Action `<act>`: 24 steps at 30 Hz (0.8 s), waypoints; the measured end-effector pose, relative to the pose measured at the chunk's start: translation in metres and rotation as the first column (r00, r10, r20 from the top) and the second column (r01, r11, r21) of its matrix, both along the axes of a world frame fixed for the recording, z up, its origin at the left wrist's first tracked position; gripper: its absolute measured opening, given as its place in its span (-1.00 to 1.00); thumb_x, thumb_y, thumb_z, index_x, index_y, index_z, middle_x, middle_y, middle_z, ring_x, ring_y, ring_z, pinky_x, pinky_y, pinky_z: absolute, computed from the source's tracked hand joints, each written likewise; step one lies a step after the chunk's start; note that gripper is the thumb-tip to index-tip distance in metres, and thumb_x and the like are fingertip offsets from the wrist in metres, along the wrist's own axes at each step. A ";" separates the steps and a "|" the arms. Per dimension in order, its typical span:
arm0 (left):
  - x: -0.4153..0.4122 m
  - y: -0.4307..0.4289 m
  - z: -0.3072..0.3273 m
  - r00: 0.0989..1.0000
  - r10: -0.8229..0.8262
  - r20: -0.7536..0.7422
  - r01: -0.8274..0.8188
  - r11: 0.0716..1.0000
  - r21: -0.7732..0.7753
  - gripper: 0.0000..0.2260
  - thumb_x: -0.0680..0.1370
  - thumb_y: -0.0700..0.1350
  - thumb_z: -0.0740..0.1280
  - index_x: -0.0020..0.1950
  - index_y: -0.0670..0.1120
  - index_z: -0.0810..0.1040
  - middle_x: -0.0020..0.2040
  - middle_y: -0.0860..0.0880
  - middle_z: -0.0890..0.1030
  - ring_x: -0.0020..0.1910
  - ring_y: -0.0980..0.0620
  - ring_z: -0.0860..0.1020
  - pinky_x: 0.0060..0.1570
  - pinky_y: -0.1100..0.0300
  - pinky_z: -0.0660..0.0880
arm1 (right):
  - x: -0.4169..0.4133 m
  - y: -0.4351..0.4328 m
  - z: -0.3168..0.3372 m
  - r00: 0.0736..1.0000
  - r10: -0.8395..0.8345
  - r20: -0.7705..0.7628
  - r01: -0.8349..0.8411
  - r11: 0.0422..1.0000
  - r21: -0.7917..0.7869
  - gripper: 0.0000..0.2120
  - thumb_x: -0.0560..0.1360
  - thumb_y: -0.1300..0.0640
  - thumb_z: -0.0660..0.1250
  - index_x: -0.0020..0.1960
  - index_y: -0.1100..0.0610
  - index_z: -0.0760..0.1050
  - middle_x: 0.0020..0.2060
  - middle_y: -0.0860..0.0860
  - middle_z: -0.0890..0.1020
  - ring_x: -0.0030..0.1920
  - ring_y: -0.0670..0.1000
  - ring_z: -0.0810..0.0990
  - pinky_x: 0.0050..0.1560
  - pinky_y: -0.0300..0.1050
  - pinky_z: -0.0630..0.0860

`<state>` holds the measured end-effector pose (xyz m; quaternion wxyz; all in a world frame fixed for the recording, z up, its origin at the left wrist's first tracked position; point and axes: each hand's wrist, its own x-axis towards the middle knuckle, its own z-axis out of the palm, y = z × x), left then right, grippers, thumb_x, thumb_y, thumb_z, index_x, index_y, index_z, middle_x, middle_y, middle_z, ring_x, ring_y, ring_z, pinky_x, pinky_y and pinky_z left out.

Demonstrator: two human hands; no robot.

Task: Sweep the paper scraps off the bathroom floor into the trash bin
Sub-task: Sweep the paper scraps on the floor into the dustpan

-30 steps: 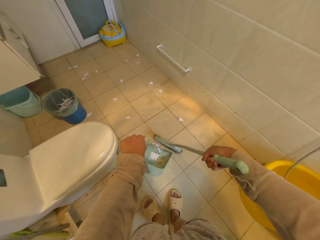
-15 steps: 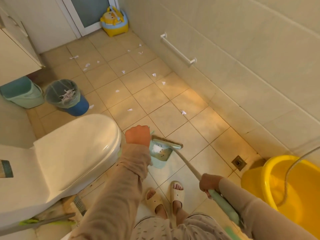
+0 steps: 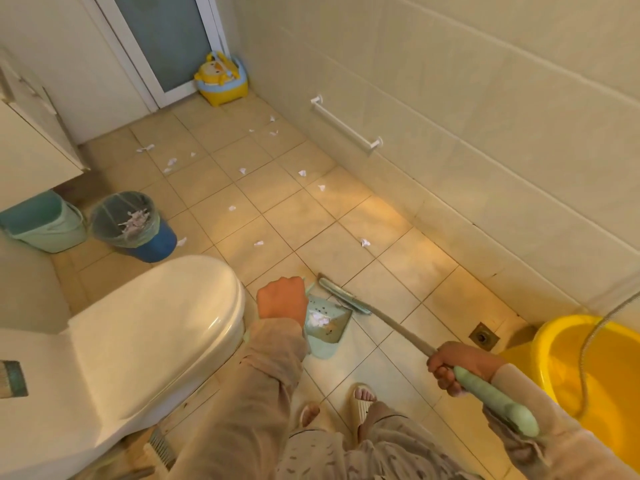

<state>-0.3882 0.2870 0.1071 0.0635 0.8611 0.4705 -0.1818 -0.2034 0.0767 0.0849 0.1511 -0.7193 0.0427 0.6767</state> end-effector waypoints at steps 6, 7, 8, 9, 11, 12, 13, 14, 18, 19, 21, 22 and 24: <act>0.008 0.007 0.004 0.999 -0.022 0.033 0.023 0.999 -0.031 -0.76 0.59 0.00 0.23 0.15 -0.11 0.52 0.11 -0.11 0.62 0.10 -0.11 0.58 0.00 0.11 0.48 | -0.003 0.028 0.001 0.992 0.044 0.121 -0.049 0.998 0.045 -0.59 0.53 0.37 0.10 -0.49 0.18 0.29 -0.78 0.03 0.32 -0.78 -0.05 0.30 -0.64 -0.40 0.28; 0.012 0.009 0.005 0.999 -0.034 0.030 0.035 0.999 -0.028 -0.74 0.59 0.02 0.23 0.15 -0.11 0.52 0.11 -0.11 0.62 0.10 -0.11 0.58 0.00 0.10 0.48 | 0.000 0.031 0.002 0.991 0.022 0.132 -0.029 0.998 0.050 -0.62 0.52 0.37 0.09 -0.46 0.18 0.28 -0.78 0.02 0.31 -0.78 -0.05 0.30 -0.63 -0.41 0.27; 0.016 0.010 0.005 0.998 -0.050 0.025 0.050 0.998 -0.023 -0.73 0.59 0.03 0.22 0.16 -0.10 0.52 0.11 -0.11 0.62 0.10 -0.11 0.58 0.00 0.10 0.48 | 0.005 0.033 0.003 0.990 -0.004 0.140 -0.003 0.999 0.053 -0.63 0.52 0.37 0.09 -0.44 0.18 0.28 -0.78 0.02 0.31 -0.78 -0.05 0.29 -0.63 -0.41 0.27; 0.022 0.012 0.005 0.998 -0.066 0.020 0.066 0.998 -0.017 -0.72 0.59 0.04 0.22 0.16 -0.10 0.52 0.11 -0.10 0.62 0.10 -0.11 0.58 -0.01 0.11 0.47 | 0.011 0.035 0.004 0.989 -0.027 0.146 0.020 0.998 0.051 -0.65 0.52 0.37 0.09 -0.43 0.19 0.28 -0.78 0.02 0.31 -0.78 -0.05 0.28 -0.63 -0.41 0.27; 0.036 0.017 0.004 0.995 -0.095 0.015 0.095 0.995 -0.006 -0.72 0.59 0.06 0.20 0.16 -0.09 0.52 0.10 -0.10 0.62 0.08 -0.10 0.59 -0.03 0.12 0.47 | 0.028 0.039 0.006 0.988 -0.062 0.141 0.055 0.997 0.048 -0.67 0.53 0.36 0.08 -0.40 0.19 0.28 -0.76 0.03 0.32 -0.78 -0.05 0.28 -0.63 -0.40 0.27; 0.043 0.021 0.004 0.994 -0.112 0.012 0.112 0.994 0.004 -0.71 0.59 0.06 0.19 0.15 -0.09 0.52 0.09 -0.10 0.62 0.07 -0.10 0.59 -0.04 0.12 0.48 | 0.038 0.041 0.007 0.987 -0.087 0.131 0.081 0.995 0.051 -0.67 0.53 0.36 0.08 -0.39 0.18 0.27 -0.77 0.03 0.32 -0.78 -0.06 0.29 -0.64 -0.41 0.28; 0.051 0.025 0.004 0.991 -0.130 0.009 0.130 0.991 0.018 -0.70 0.59 0.07 0.19 0.15 -0.09 0.52 0.09 -0.10 0.62 0.07 -0.11 0.59 -0.04 0.12 0.48 | 0.049 0.042 0.006 0.986 -0.119 0.121 0.113 0.992 0.058 -0.66 0.54 0.35 0.09 -0.40 0.17 0.26 -0.77 0.03 0.32 -0.79 -0.06 0.29 -0.64 -0.43 0.28; 0.059 0.029 0.004 0.990 -0.143 0.006 0.142 0.989 0.033 -0.69 0.59 0.09 0.19 0.14 -0.09 0.52 0.08 -0.10 0.63 0.07 -0.11 0.60 -0.05 0.12 0.48 | 0.061 0.043 0.005 0.983 -0.149 0.110 0.143 0.988 0.064 -0.65 0.54 0.35 0.09 -0.40 0.16 0.25 -0.78 0.03 0.32 -0.80 -0.06 0.30 -0.64 -0.43 0.29; 0.093 0.046 0.001 0.993 -0.114 0.005 0.114 0.993 0.022 -0.66 0.59 0.14 0.15 0.14 -0.08 0.51 0.07 -0.10 0.63 0.05 -0.11 0.60 -0.11 0.16 0.44 | 0.114 0.051 0.004 0.982 -0.139 0.127 0.134 0.990 0.046 -0.64 0.53 0.36 0.12 -0.43 0.17 0.25 -0.79 0.03 0.33 -0.81 -0.06 0.30 -0.65 -0.43 0.30; 0.103 0.049 0.001 0.995 -0.099 0.006 0.099 0.995 0.014 -0.65 0.59 0.14 0.14 0.15 -0.08 0.50 0.08 -0.09 0.63 0.05 -0.10 0.59 -0.09 0.15 0.45 | 0.128 0.055 0.004 0.982 -0.125 0.141 0.120 0.992 0.042 -0.64 0.52 0.36 0.12 -0.43 0.17 0.26 -0.79 0.03 0.33 -0.80 -0.06 0.29 -0.65 -0.43 0.30; 0.125 0.057 0.000 0.997 -0.076 0.004 0.076 0.997 0.010 -0.66 0.59 0.14 0.14 0.15 -0.08 0.49 0.08 -0.09 0.62 0.05 -0.09 0.59 -0.07 0.15 0.46 | 0.156 0.065 0.005 0.979 -0.118 0.164 0.113 0.993 0.040 -0.64 0.52 0.36 0.13 -0.43 0.16 0.26 -0.78 0.02 0.33 -0.80 -0.06 0.30 -0.65 -0.43 0.29; 0.136 0.061 -0.001 0.998 -0.068 0.001 0.068 0.998 0.014 -0.67 0.59 0.13 0.14 0.15 -0.08 0.48 0.08 -0.09 0.62 0.05 -0.09 0.59 -0.08 0.15 0.46 | 0.169 0.071 0.006 0.978 -0.112 0.174 0.106 0.993 0.044 -0.64 0.51 0.37 0.13 -0.43 0.16 0.26 -0.78 0.02 0.33 -0.79 -0.07 0.30 -0.65 -0.43 0.28; 0.156 0.067 -0.002 0.998 -0.056 0.000 0.056 0.998 0.022 -0.67 0.59 0.13 0.14 0.14 -0.09 0.48 0.07 -0.09 0.62 0.04 -0.09 0.60 -0.15 0.17 0.41 | 0.194 0.085 0.007 0.974 -0.090 0.209 0.079 0.995 0.060 -0.65 0.51 0.37 0.13 -0.42 0.16 0.26 -0.78 0.01 0.32 -0.79 -0.07 0.29 -0.64 -0.43 0.26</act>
